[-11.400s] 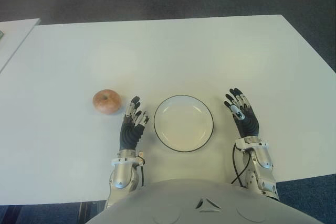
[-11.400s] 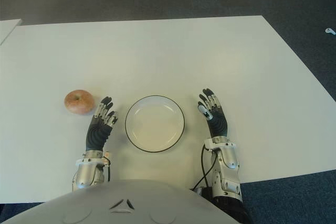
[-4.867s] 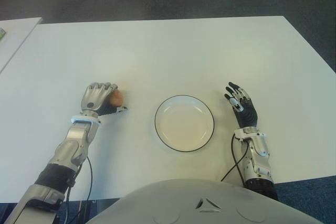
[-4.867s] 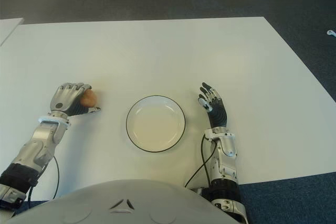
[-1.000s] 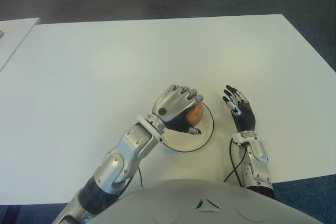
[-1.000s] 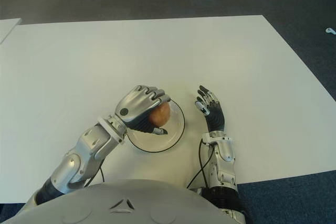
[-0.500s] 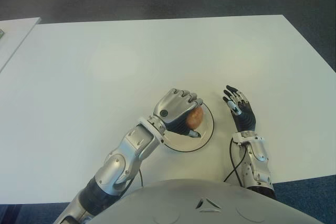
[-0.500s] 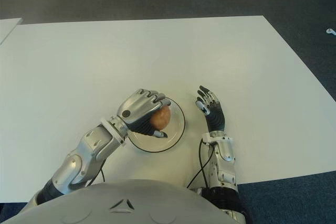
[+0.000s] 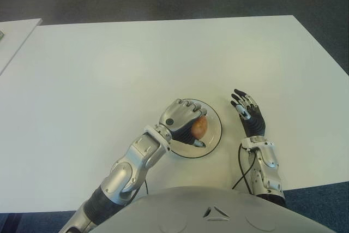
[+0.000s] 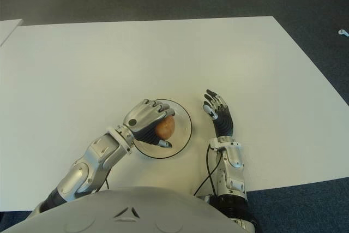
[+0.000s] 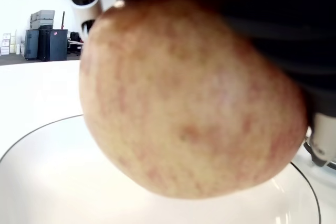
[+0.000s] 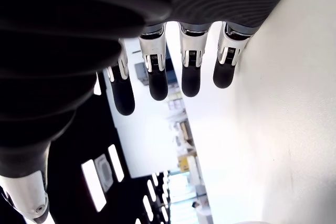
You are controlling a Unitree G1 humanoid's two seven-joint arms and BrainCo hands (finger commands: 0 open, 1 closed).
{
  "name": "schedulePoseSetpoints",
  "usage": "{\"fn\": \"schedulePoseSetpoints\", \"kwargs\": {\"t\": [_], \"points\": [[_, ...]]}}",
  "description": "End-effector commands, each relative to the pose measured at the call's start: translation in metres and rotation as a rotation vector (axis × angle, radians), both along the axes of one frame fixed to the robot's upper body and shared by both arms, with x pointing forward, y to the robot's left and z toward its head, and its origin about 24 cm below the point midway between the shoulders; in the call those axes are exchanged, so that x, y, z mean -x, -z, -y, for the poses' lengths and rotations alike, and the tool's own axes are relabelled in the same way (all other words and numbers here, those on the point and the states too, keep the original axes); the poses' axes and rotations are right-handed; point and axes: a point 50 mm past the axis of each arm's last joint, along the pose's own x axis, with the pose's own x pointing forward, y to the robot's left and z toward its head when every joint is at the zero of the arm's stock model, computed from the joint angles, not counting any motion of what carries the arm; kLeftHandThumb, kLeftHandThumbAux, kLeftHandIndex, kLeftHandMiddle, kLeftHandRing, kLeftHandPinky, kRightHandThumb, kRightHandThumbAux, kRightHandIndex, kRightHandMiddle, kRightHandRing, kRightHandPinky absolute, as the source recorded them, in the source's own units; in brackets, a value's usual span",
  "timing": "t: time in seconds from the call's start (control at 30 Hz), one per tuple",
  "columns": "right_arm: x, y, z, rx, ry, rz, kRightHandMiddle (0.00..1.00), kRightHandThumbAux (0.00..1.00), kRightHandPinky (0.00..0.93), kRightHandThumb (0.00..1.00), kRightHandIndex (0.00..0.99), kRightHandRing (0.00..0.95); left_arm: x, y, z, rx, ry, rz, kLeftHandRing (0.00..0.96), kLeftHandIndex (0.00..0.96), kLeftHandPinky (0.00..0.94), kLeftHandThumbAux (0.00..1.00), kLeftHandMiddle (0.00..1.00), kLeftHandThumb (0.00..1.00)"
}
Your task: Put the apples into the plate.
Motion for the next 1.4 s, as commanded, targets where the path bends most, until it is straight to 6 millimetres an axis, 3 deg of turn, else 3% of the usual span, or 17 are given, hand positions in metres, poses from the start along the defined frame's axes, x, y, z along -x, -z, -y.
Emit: {"fn": "schedulePoseSetpoints", "kwargs": {"t": [0.03,0.73,1.07,1.2,1.23,1.3,1.4], "points": [[0.0066,0.0110,-0.0010,-0.012,0.004,-0.074,0.167,0.632,0.131,0.526,0.225,0.120,-0.0004,0.0056,-0.0018,0.014,-0.003,-0.015,0.877,0.442,0.870,0.703,0.892,0.711],[0.0045,0.0124,-0.0009,-0.018,0.004,-0.067,0.165,0.641,0.147,0.532,0.232,0.124,-0.0055,0.0136,-0.0044,-0.013,0.015,0.025,0.896,0.440,0.890,0.704,0.942,0.708],[0.0038,0.0124,-0.0013,-0.022,0.001,-0.065,0.160,0.636,0.139,0.529,0.229,0.120,-0.0052,0.0124,-0.0075,0.029,0.010,0.137,0.837,0.440,0.814,0.700,0.840,0.692],[0.0031,0.0135,-0.0007,-0.031,-0.002,-0.068,0.161,0.634,0.142,0.536,0.228,0.122,-0.0047,0.0146,-0.0097,0.048,0.001,0.168,0.751,0.435,0.676,0.701,0.771,0.690],[0.0030,0.0137,-0.0006,-0.031,-0.002,-0.068,0.161,0.636,0.136,0.537,0.230,0.121,-0.0048,0.0147,-0.0096,0.049,-0.001,0.170,0.661,0.453,0.591,0.614,0.690,0.539],[0.0029,0.0140,-0.0007,-0.029,-0.002,-0.067,0.161,0.639,0.129,0.537,0.233,0.119,-0.0047,0.0154,-0.0102,0.048,-0.004,0.170,0.557,0.461,0.495,0.532,0.597,0.399],[0.0026,0.0142,-0.0011,-0.026,-0.003,-0.067,0.161,0.644,0.124,0.535,0.231,0.116,-0.0054,0.0149,-0.0109,0.042,-0.008,0.165,0.394,0.429,0.342,0.462,0.447,0.276]]}}
